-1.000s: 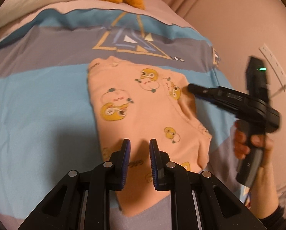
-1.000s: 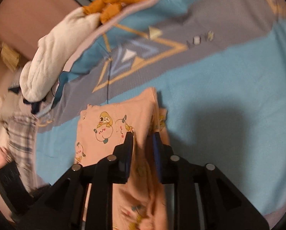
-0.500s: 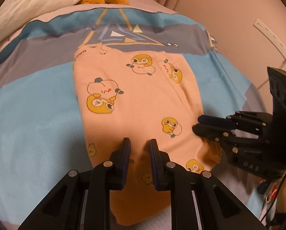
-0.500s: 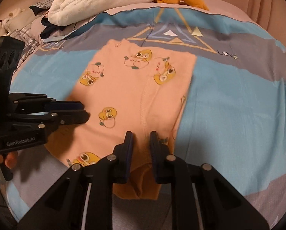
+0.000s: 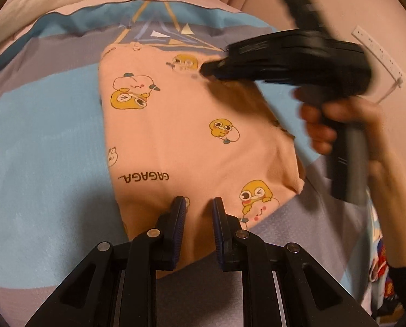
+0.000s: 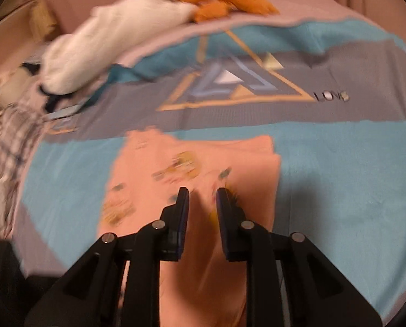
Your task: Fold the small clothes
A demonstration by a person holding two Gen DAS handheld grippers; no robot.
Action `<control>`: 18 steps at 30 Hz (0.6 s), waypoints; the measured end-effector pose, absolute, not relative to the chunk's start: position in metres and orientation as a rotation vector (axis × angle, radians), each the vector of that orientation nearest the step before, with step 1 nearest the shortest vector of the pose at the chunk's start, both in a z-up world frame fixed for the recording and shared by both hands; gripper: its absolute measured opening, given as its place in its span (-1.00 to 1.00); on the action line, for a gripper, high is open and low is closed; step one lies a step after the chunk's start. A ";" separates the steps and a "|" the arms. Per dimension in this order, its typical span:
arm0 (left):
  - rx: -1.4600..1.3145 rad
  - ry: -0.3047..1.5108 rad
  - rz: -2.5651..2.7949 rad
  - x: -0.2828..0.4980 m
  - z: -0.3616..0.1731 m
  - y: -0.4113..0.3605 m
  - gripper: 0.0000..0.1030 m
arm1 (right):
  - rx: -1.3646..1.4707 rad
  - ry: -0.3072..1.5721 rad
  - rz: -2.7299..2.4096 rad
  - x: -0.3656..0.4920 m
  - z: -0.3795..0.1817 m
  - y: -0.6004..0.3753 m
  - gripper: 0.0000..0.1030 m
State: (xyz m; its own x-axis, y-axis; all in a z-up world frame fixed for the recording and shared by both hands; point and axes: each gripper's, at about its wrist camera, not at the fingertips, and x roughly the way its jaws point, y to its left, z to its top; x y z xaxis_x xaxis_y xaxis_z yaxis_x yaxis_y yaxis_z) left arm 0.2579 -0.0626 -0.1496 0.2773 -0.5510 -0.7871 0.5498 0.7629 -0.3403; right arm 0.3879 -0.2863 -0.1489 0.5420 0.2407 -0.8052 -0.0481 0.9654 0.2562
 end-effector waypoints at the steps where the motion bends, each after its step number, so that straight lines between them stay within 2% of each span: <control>1: -0.003 1.058 -0.740 0.258 -0.149 -0.062 -0.70 | 0.222 1.019 0.148 0.398 -0.158 -0.288 -0.71; 5: -0.016 1.065 -0.749 0.256 -0.148 -0.057 -0.70 | 0.300 1.023 0.125 0.415 -0.166 -0.297 -0.75; 7: -0.045 1.073 -0.746 0.253 -0.145 -0.050 -0.69 | 0.363 1.004 0.112 0.417 -0.160 -0.305 -0.67; 9: -0.092 1.079 -0.741 0.251 -0.140 -0.040 -0.64 | 0.416 0.974 0.106 0.412 -0.151 -0.314 -0.51; 10: -0.116 1.077 -0.730 0.252 -0.137 -0.033 -0.38 | 0.452 0.952 0.121 0.406 -0.145 -0.320 -0.26; 11: -0.141 1.072 -0.715 0.254 -0.134 -0.027 0.06 | 0.493 0.930 0.140 0.398 -0.140 -0.326 0.02; 13: -0.180 1.054 -0.674 0.260 -0.130 -0.015 0.42 | 0.562 0.915 0.160 0.378 -0.134 -0.342 0.24; 18: -0.294 1.057 -0.656 0.284 -0.128 0.001 0.42 | 0.681 0.942 0.227 0.334 -0.140 -0.376 0.24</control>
State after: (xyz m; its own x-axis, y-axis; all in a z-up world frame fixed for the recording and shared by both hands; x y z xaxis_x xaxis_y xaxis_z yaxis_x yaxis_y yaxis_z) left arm 0.2844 0.0007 -0.1283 0.3256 -0.6268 -0.7079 0.3559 0.7749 -0.5224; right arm 0.3343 -0.3757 -0.1397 0.5829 0.4627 -0.6679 0.1071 0.7711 0.6277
